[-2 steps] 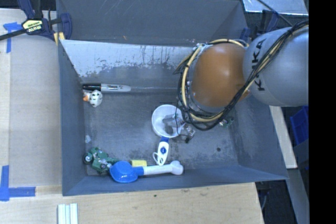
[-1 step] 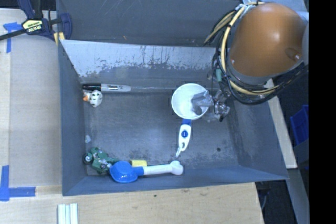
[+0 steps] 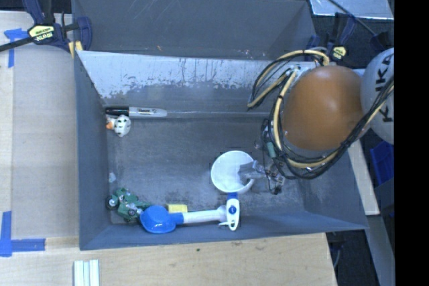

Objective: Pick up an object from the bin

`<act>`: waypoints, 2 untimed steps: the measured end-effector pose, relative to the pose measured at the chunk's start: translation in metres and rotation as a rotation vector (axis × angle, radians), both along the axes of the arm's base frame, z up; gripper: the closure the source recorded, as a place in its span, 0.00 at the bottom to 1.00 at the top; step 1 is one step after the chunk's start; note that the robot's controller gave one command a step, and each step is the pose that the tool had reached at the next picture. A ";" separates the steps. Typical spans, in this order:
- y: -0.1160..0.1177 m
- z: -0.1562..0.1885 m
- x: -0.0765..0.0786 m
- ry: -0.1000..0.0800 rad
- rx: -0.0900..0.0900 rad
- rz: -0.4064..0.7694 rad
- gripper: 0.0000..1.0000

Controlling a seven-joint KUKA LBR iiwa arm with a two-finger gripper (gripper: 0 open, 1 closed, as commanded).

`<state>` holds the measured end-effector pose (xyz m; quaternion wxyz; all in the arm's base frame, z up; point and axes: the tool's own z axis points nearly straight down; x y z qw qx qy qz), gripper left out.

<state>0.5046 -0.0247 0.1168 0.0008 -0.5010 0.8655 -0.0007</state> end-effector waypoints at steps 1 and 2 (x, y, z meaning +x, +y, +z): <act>-0.049 -0.044 0.014 -0.002 0.001 0.067 1.00; -0.079 -0.032 0.002 -0.006 0.000 0.262 1.00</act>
Offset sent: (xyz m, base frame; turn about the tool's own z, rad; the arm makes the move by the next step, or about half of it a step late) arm 0.0131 -0.0465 -0.0431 -0.0723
